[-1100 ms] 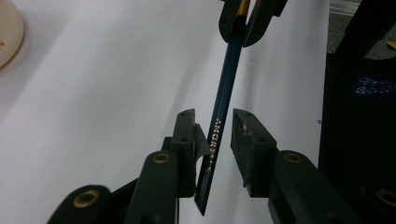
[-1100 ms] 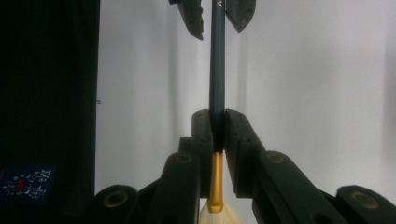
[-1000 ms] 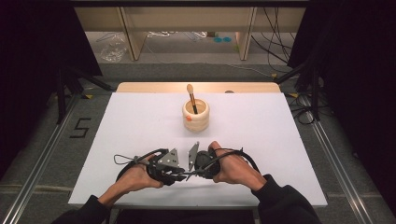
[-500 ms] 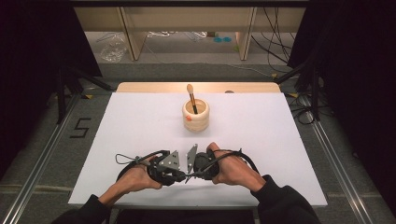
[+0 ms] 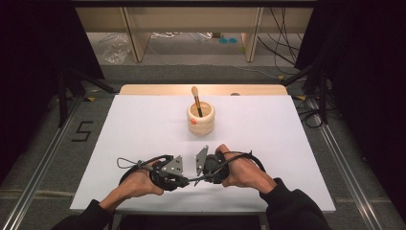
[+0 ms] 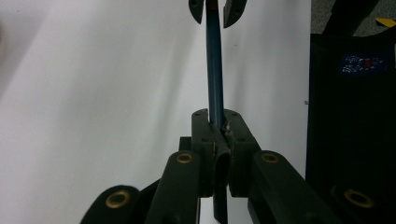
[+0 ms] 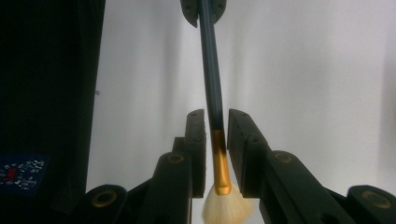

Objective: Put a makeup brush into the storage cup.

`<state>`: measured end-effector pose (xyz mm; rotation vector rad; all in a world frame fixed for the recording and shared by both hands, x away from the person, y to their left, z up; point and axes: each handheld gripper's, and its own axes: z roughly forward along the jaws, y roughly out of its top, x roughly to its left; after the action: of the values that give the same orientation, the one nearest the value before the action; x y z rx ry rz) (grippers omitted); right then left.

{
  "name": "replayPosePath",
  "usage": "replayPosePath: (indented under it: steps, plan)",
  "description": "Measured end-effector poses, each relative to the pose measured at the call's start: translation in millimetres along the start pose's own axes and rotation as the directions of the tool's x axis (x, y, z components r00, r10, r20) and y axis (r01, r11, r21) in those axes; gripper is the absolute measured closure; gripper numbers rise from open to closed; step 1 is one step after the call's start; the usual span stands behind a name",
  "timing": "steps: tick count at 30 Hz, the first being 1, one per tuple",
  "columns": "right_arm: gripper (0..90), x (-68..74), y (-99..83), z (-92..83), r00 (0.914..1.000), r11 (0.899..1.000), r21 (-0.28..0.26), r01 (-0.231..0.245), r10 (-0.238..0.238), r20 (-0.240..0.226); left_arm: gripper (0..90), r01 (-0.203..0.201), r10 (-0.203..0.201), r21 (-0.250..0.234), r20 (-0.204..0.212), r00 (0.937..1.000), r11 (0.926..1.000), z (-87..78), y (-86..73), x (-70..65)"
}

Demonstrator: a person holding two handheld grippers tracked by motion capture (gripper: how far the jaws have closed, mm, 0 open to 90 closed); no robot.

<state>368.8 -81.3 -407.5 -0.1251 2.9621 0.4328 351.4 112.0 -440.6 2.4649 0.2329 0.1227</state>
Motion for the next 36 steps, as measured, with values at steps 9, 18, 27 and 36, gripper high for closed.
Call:
replayPosePath:
  steps: [9, 18, 27, 36]
  plan:
    - [83.3, -2.5, -3.3, 2.4, 0.999, 0.999, 0.027, 0.045, -0.045, -0.007, 84.3, -0.008, 0.008, 0.001, 0.001, 1.0, 1.0, -0.1, 0.1, 0.1]
    - [84.8, 0.0, -1.5, -1.2, 0.998, 0.998, 0.017, 0.062, -0.062, -0.01, 82.5, -0.006, 0.006, 0.002, -0.002, 1.0, 1.0, 0.0, 0.3, 0.1]
    - [84.8, 3.4, 4.3, -1.7, 0.9959, 0.996, 0.013, 0.09, -0.09, -0.011, 82.7, -0.004, 0.004, 0.004, 0.014, 0.9999, 1.0, 2.4, 2.3, -3.1]
    - [84.7, 6.6, 7.3, -1.9, 0.9968, 0.997, 0.012, 0.08, -0.08, -0.005, 82.9, 0.006, -0.007, 0.015, 0.012, 0.9999, 0.9999, 3.7, 1.8, -3.3]
